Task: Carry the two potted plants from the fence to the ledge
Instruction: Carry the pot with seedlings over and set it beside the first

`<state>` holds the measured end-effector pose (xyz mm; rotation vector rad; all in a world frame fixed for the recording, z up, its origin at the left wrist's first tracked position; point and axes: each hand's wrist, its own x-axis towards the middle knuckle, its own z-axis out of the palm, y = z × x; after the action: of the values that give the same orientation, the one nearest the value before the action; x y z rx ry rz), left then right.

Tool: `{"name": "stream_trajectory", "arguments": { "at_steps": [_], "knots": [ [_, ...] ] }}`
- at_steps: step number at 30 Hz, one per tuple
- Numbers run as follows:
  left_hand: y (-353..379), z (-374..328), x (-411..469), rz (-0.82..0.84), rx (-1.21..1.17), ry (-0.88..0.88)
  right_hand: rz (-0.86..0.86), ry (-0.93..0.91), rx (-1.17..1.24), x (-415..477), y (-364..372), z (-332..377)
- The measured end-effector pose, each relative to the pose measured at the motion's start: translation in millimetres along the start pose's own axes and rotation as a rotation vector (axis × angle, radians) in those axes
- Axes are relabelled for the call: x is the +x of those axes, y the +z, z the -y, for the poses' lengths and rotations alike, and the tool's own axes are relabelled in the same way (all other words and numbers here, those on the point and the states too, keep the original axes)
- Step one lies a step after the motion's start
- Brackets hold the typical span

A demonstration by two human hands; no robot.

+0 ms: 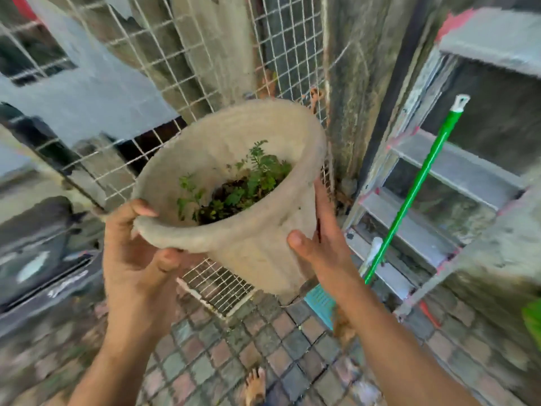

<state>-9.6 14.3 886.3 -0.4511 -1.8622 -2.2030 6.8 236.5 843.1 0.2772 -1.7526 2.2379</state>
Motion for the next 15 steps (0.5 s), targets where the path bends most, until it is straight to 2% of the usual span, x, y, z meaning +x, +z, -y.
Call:
{"name": "stream_trajectory", "arguments": {
  "at_steps": [2,4,7,15],
  "knots": [
    [-8,-37,-24,-0.028,-0.044,0.07,0.087,-0.001,-0.103,-15,15,23],
    [-18,-72,-47,-0.106,-0.018,0.053,0.121,-0.009,-0.121,-26,34,44],
    [-39,-119,-80,-0.239,0.001,0.042,0.16,-0.028,-0.072,-36,73,68],
    [-126,-215,-160,-0.455,0.132,0.117,0.448,0.011,0.073,-76,199,95]
  ]
}}
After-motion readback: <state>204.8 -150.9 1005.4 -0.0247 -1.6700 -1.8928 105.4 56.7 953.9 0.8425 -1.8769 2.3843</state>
